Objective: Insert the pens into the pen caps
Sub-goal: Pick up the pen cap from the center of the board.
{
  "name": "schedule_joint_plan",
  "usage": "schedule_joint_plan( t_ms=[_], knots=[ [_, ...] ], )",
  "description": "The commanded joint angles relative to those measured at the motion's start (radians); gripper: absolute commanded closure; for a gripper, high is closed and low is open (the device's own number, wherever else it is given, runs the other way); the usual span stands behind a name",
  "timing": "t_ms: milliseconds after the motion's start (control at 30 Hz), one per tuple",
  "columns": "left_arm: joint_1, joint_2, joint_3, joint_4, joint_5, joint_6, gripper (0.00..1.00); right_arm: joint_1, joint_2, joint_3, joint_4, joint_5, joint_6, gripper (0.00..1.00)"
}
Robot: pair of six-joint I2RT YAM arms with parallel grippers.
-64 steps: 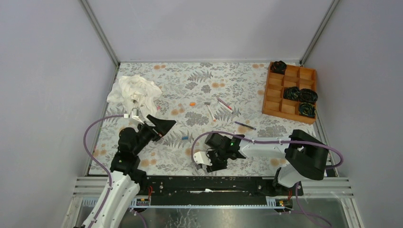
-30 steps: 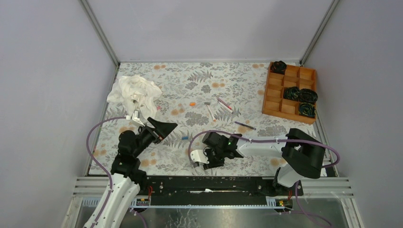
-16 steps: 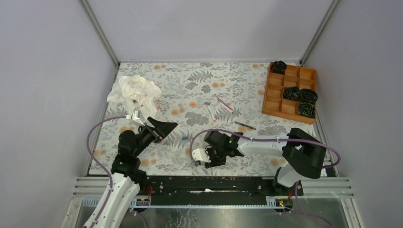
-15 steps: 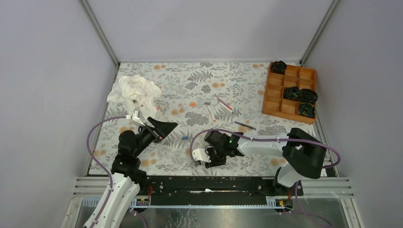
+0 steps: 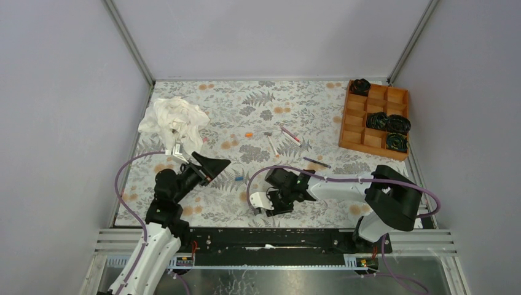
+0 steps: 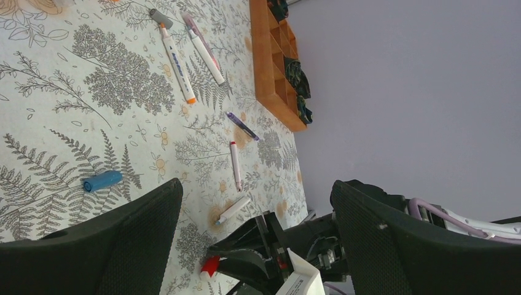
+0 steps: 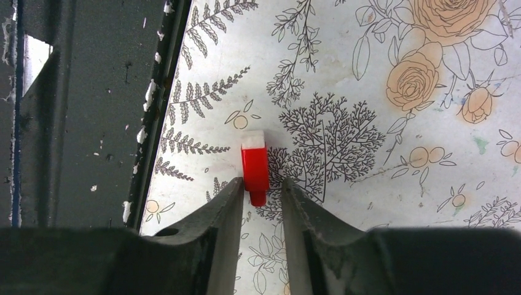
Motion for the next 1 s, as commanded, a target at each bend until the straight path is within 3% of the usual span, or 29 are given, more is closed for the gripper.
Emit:
schedule_joint_plan(
  t_ms=[0, 300, 433, 667, 967],
  knots=[
    [-0.006, 0.001, -0.014, 0.072, 0.018, -0.013, 0.06, -0.003, 0.052, -0.006, -0.105, -0.018, 0.004, 0.67],
    [-0.006, -0.002, -0.018, 0.084, 0.028, -0.021, 0.06, -0.003, 0.077, 0.027, -0.107, -0.013, 0.044, 0.89],
    [-0.008, -0.007, -0.041, 0.13, 0.039, -0.044, 0.06, -0.025, 0.053, 0.041, -0.124, -0.039, 0.05, 0.94],
    [-0.04, 0.069, -0.164, 0.528, 0.019, -0.196, 0.07, -0.195, -0.073, 0.079, -0.149, -0.259, 0.121, 0.96],
    [-0.385, 0.337, -0.128, 0.896, -0.343, -0.071, 0.1, -0.462, -0.183, 0.152, -0.061, -0.534, 0.398, 0.96]
  ],
)
